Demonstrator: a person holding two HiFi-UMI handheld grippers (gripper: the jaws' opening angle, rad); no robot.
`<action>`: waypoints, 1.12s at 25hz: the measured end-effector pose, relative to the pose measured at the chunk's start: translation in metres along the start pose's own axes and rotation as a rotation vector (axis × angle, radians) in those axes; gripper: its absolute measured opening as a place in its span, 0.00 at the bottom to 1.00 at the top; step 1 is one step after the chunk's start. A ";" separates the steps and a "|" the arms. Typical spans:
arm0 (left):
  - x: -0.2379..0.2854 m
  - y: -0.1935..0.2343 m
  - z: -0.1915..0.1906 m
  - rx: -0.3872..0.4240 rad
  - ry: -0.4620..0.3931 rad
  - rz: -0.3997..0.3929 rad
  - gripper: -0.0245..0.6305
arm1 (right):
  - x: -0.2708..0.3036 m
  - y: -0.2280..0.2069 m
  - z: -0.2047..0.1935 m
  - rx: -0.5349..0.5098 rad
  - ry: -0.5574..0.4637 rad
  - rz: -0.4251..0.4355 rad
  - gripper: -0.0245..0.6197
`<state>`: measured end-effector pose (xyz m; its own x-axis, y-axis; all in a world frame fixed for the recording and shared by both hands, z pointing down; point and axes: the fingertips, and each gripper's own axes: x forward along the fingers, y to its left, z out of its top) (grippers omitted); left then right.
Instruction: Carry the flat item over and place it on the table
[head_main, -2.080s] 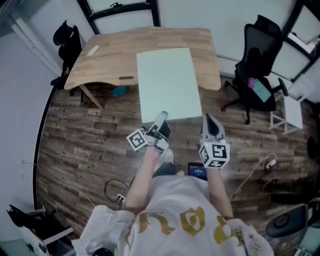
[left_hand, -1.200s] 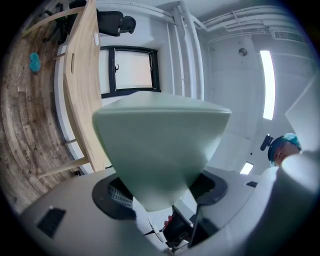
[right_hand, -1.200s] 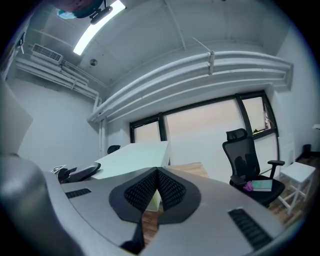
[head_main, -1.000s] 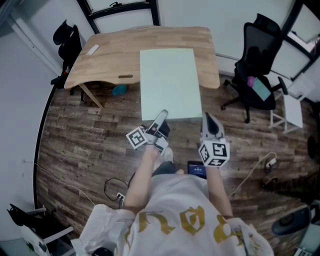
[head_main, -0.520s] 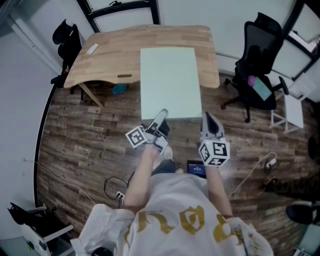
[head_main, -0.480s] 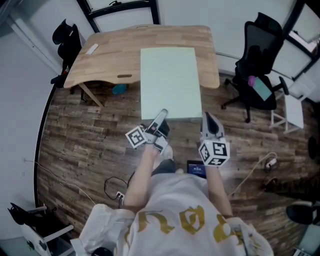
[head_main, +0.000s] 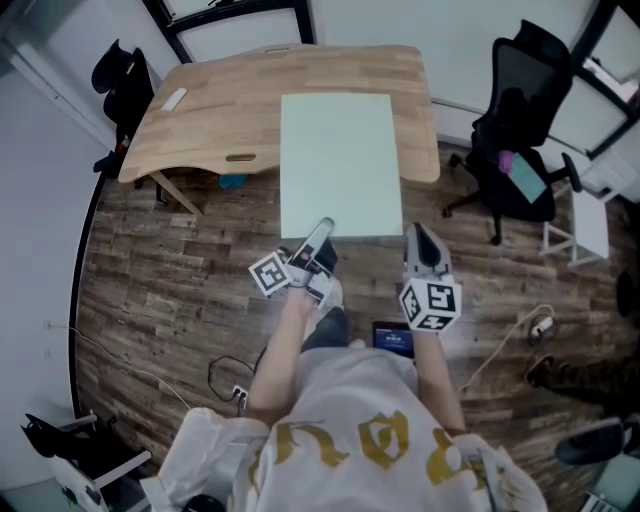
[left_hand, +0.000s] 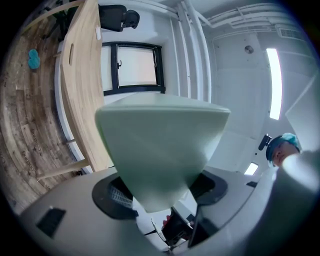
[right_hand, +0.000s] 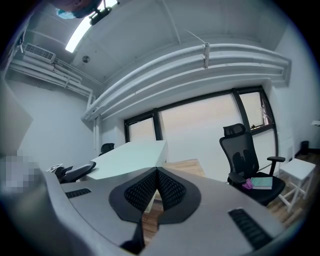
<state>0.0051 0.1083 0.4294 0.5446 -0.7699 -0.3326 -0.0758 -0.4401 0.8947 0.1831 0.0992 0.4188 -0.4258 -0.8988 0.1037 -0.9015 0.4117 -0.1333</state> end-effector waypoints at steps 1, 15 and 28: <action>0.005 0.006 0.005 -0.002 0.002 0.001 0.51 | 0.007 -0.002 0.000 -0.002 0.003 -0.005 0.03; 0.087 0.091 0.091 -0.085 0.042 0.008 0.51 | 0.126 -0.037 0.002 -0.023 0.082 -0.106 0.03; 0.126 0.141 0.135 -0.138 0.103 0.017 0.51 | 0.210 -0.041 -0.007 -0.037 0.125 -0.133 0.03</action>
<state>-0.0498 -0.1128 0.4733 0.6271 -0.7226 -0.2910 0.0253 -0.3545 0.9347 0.1306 -0.1054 0.4530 -0.3065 -0.9211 0.2401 -0.9519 0.2975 -0.0737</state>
